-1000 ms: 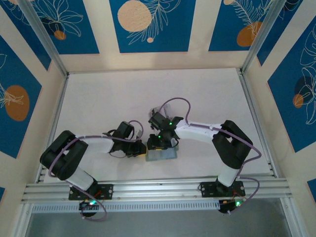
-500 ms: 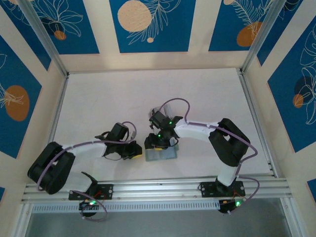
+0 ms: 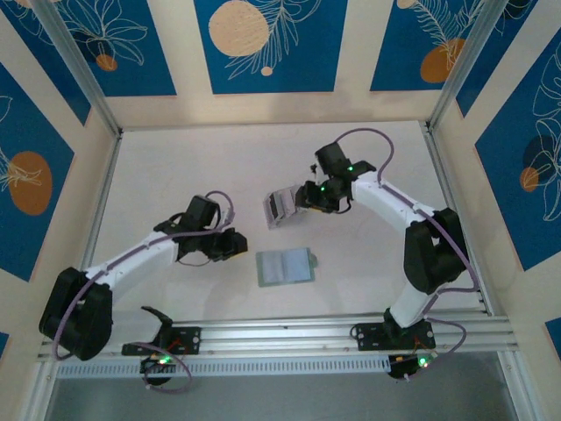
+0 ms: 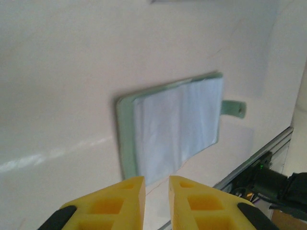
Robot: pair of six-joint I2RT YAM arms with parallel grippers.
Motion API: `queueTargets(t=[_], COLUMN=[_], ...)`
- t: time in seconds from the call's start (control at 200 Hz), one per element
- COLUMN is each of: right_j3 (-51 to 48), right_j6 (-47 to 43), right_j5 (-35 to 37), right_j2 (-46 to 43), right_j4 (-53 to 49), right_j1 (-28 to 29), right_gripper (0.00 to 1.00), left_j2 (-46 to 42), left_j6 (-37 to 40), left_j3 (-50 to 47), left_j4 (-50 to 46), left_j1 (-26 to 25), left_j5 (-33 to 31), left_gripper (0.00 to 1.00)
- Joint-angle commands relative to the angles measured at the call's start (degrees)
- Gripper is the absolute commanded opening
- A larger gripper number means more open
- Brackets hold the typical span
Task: Put the credit cards into the card holder
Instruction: Pick up the credit card from the storage box.
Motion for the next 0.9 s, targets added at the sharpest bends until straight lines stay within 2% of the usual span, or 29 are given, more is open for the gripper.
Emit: queueTargets(t=[0.0,0.25,0.425,0.695,0.895], right_j3=[5.25,13.05,14.51,13.72,13.33], right_j6=[-4.28,-6.21,-6.5,-6.94,-7.07], right_j5=[-2.04,-7.03,-8.5,-12.16,-14.17], right_j2=[4.6,14.27,16.54,15.26,14.81], right_j4=[-2.87,-3.5,-3.76,-2.79,-2.0], right_j1=[-1.7,-3.21,-3.15,-3.12,-3.19], right_gripper=[0.49,0.45,0.41,0.33,0.28], left_j2=[5.32,21.37,30.0,37.82,40.09], left_j6=[1.37,1.65,2.54,3.25,3.56], left_j3=[5.57,20.76,28.88,33.55,33.95], left_j4=[0.9,3.13,2.14,1.9,2.3], left_j1=[0.71,0.96,1.22,1.4,1.41], left_j5=[1.71,4.88,6.15,7.1,7.03], left_gripper=[0.19,0.17,0.17,0.17,0.17])
